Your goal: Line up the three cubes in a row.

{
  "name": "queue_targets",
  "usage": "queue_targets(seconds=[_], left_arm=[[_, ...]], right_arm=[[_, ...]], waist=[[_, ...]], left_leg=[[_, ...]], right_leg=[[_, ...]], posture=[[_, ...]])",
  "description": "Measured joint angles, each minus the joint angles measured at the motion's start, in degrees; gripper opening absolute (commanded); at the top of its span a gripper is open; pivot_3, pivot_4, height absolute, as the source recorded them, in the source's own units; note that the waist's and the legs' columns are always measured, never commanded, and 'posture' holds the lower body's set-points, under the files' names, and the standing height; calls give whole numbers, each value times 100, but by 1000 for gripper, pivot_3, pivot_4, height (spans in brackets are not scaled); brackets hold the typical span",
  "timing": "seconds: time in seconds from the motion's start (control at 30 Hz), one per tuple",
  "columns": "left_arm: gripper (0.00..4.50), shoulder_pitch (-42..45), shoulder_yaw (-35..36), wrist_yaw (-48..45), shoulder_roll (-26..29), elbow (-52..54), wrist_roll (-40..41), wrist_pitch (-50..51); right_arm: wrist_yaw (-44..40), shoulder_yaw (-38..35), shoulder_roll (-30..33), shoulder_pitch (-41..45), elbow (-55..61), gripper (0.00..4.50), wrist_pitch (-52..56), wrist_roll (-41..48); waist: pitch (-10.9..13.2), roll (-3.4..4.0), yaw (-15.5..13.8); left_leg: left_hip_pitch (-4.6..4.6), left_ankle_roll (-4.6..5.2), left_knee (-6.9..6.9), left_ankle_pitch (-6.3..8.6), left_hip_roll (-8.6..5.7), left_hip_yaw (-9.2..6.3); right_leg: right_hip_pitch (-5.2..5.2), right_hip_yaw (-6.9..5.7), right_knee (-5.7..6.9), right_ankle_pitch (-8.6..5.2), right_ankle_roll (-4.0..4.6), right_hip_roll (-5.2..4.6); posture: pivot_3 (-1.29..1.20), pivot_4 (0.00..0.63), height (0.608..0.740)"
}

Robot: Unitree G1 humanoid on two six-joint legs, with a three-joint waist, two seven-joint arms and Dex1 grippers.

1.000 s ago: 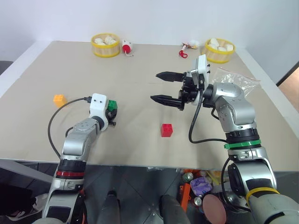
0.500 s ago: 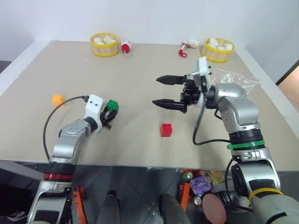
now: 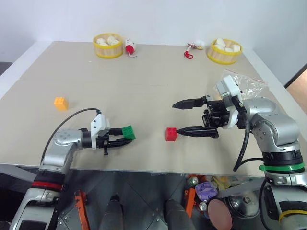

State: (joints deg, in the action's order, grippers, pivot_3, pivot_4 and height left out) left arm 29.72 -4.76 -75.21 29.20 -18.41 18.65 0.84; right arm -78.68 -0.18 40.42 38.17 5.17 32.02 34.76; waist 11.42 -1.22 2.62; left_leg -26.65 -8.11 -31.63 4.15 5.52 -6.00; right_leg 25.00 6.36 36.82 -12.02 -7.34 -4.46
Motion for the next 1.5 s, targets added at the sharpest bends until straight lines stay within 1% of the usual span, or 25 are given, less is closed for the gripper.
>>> queue_targets(seconds=[0.27, 0.4, 0.57, 0.77, 1.0, 1.5], left_arm=[[1294, 975, -401, -411, -440, -1209, -338, -499], [1294, 1202, -440, -553, -504, -1532, -443, -682], [1294, 1203, -507, -702, -514, -1871, -636, -806], [1294, 1203, -557, -843, -468, -1932, -753, -919], [1294, 1203, -559, -886, -466, -1929, -817, -944], [1294, 1211, -549, -855, -511, -1940, -836, -914]], right_arm=[[308, -50, 73, -136, 216, 4500, 72, 104], [407, -49, 73, -139, 262, 4500, 71, 105], [416, -48, 76, -251, 302, 4500, 71, 109], [341, -8, 284, -435, 290, 4500, -114, -45], [134, -6, 499, -499, -153, 4500, -541, -375], [128, 1, 493, -518, -307, 4500, -736, -533]], waist=[[0, 0, 8], [0, 0, 9], [0, 0, 6], [0, 0, 6], [0, 0, 6], [0, 0, 3]], left_leg=[[0, 13, 1, -8, 0, 0], [0, 14, 11, -9, 0, 0], [-2, 15, 18, -9, 0, 0], [-2, 16, 12, -9, 0, 0], [-1, 18, 9, -11, 0, 0], [-1, 19, 6, -12, -1, 0]], right_leg=[[0, 0, 1, 3, -2, 0], [1, 0, 1, 3, -7, 0], [1, 0, 1, -2, -12, 0], [0, 0, 1, 2, -8, 0], [-2, 0, 2, 3, -8, 0], [-7, 0, 2, 3, -9, 0]], posture=[[0, 150, 740], [0, 150, 740], [0, 150, 740], [0, 150, 740], [0, 150, 740], [0, 150, 740]])
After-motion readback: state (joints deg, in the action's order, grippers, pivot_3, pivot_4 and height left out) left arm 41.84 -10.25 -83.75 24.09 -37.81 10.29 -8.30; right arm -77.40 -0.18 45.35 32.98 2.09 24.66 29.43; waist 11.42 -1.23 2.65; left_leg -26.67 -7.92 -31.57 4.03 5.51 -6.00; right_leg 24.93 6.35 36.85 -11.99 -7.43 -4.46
